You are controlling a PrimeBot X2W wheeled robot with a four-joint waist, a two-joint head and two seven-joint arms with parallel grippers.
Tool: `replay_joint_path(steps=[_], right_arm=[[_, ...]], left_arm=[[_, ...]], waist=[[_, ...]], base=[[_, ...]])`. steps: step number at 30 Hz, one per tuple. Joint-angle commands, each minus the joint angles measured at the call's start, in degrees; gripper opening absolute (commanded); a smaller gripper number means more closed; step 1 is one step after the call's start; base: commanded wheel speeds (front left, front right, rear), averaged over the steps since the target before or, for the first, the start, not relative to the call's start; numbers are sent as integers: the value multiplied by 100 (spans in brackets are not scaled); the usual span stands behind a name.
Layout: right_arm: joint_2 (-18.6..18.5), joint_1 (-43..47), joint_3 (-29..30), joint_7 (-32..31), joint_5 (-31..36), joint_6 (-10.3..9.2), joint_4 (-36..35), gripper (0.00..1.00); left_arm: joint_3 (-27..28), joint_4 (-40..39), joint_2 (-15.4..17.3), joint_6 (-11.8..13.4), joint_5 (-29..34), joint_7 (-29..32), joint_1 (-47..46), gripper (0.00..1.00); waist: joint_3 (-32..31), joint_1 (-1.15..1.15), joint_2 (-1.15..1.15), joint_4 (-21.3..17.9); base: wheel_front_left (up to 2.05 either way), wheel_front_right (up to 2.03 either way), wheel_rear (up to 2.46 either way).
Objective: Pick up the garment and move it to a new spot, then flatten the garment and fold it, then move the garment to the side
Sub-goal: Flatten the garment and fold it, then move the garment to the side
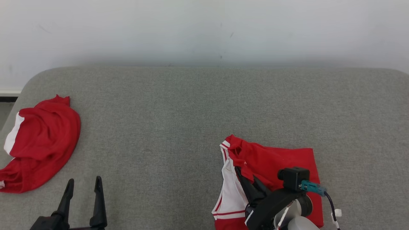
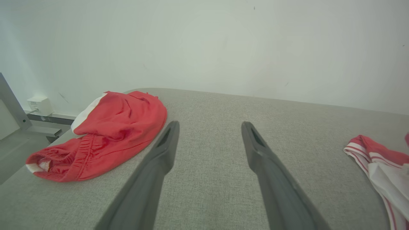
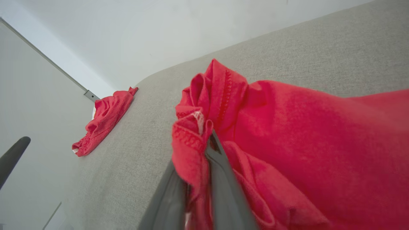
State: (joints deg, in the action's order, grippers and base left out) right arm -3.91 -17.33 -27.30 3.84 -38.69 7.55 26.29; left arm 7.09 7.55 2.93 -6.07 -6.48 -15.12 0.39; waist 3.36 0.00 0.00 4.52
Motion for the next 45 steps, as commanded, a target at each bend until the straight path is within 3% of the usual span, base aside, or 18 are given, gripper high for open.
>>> replay_joint_path(steps=[1, 3, 10, 19, 29, 45], right_arm=[[20, -62, -7, 51, 73, -10, 69, 32], [44, -110, -17, 146, 109, -10, 211, 100], [-400, -193, 177, 822, 345, -10, 23, 100], [-1047, 390, 1197, 1134, 1028, -10, -739, 100], [-750, 1487, 2114, 1131, 1730, -10, -1822, 100], [-545, 1969, 2095, 1132, 2373, -10, -2075, 100]], left_arm=[[-4, 14, -4, -3, -21, -3, -45, 100], [-38, 19, -4, 21, -30, -3, -48, 100], [7, -22, 0, 87, -19, -3, 54, 100], [122, -145, -1, 25, 87, -3, 101, 100], [178, -256, -1, 25, 179, -3, 201, 100], [90, -272, 45, -37, 337, -3, 549, 100]], waist=[[23, 0, 0, 35], [24, 0, 0, 39], [-47, 0, 0, -166], [-156, 0, 0, -435], [-336, 0, 0, -608], [-517, 0, 0, -449]], base=[[0, 0, 0], [0, 0, 0], [0, 0, 0], [0, 0, 0], [0, 0, 0], [0, 0, 0]])
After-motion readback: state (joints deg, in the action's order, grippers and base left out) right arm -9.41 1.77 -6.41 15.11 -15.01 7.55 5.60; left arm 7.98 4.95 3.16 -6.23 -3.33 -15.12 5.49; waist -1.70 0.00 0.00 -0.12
